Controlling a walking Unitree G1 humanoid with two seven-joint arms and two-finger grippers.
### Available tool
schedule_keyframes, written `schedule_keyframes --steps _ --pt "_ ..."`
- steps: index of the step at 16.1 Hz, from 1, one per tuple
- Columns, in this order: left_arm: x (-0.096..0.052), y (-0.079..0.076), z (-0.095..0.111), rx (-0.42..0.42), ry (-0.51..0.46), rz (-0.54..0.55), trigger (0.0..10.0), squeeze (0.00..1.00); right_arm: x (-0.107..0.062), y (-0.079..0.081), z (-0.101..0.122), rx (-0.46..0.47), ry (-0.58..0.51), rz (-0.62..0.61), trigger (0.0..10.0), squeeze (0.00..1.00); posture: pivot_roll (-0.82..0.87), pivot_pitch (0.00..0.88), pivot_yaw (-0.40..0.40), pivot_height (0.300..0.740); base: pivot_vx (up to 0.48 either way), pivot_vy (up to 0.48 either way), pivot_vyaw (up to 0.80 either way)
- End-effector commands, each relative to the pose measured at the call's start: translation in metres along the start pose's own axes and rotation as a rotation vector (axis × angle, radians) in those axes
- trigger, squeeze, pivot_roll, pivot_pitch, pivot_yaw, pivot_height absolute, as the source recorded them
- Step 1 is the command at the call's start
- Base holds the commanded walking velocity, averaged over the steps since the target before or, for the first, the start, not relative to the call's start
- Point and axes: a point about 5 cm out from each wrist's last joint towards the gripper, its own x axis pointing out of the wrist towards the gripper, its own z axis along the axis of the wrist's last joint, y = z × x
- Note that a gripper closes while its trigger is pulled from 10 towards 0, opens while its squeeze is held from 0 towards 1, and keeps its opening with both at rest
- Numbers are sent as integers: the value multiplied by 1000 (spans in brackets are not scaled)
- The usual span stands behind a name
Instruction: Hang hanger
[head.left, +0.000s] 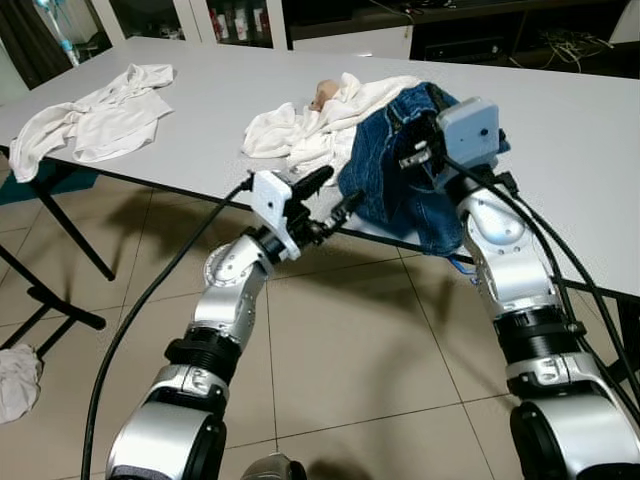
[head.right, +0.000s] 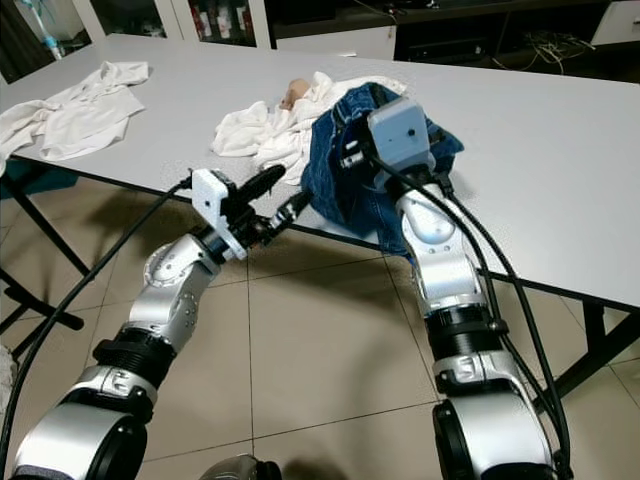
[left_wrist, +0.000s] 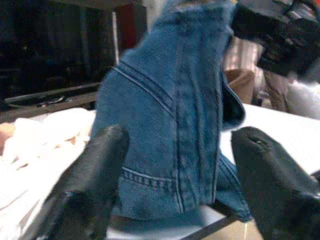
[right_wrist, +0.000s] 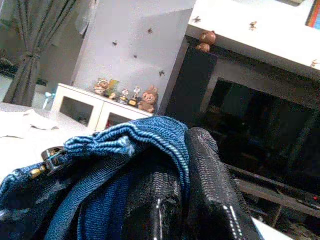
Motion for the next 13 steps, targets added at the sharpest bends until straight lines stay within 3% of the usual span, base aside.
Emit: schedule_keyframes --steps 1,7,10,13 --pt "0 -4 1 33 3 -32 10000 0 9 0 14 -3 -49 -12 10000 0 -54 0 119 740 0 0 0" --pt "-1 -8 -3 150 47 -63 10000 0 15 17 22 32 -44 9 10000 0 -52 0 117 740 0 0 0" --pt "1 4 -7 215 117 47 10000 0 12 28 26 67 -47 43 10000 0 -53 0 118 740 0 0 0" --pt "3 9 -5 207 119 88 10000 0 11 32 34 105 -60 61 10000 0 -57 0 120 740 0 0 0"
